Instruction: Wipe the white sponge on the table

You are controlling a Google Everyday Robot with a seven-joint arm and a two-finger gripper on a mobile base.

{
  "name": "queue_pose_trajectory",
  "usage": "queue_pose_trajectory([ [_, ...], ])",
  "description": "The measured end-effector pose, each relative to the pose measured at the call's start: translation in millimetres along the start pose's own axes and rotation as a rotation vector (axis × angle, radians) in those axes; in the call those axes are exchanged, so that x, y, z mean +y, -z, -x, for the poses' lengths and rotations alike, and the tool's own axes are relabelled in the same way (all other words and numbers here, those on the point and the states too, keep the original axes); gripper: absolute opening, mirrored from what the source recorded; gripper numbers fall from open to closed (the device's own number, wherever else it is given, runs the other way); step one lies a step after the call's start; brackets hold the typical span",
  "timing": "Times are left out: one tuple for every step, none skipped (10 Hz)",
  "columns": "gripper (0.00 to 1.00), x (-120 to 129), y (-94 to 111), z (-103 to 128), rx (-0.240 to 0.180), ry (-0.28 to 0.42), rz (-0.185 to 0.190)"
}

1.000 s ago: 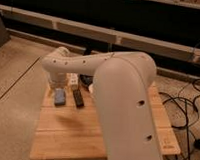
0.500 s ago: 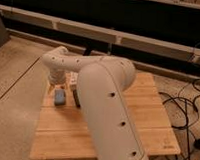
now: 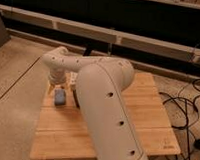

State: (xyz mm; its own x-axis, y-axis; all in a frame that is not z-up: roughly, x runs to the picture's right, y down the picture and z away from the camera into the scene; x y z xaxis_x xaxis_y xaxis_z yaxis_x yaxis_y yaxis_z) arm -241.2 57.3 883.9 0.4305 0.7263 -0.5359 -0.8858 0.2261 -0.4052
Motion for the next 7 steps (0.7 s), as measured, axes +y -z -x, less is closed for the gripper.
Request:
queue_pose_trajectory([
  [0.65, -1.1, -10.5, -1.8, 0.029, -0.005, 0.001],
  [0.65, -1.3, -21.9, -2.6, 0.058, -0.006, -0.003],
  [0.65, -2.4, -31.2, -0.9, 0.078, -0.007, -0.005],
  [0.65, -5.3, -38.6, 2.2, 0.096, -0.007, -0.013],
  [0.65, -5.6, -43.1, 5.8, 0.107, -0.002, -0.02],
  [0.65, -4.9, -45.4, 9.9, 0.111, 0.003, -0.025],
  [0.65, -5.4, -48.8, 14.2, 0.118, 0.008, -0.033],
])
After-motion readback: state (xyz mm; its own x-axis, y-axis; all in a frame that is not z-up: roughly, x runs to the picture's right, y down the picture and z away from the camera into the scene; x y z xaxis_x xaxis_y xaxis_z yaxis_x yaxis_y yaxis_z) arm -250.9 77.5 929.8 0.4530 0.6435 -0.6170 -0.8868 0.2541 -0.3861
